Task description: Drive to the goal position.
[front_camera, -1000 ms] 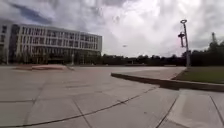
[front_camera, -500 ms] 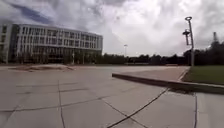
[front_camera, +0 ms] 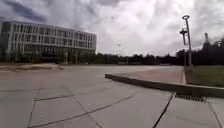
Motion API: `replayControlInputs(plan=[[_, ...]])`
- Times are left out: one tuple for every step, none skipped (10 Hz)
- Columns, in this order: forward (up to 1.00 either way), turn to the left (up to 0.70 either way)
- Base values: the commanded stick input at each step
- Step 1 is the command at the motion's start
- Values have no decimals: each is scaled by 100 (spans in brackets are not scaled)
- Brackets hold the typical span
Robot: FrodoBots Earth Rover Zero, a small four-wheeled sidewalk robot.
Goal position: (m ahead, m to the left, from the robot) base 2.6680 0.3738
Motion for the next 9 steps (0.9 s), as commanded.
replayControlInputs(plan=[[100,40],[100,40],[100,40],[100,40],[100,40],[100,40],[100,40],[100,40],[100,40]])
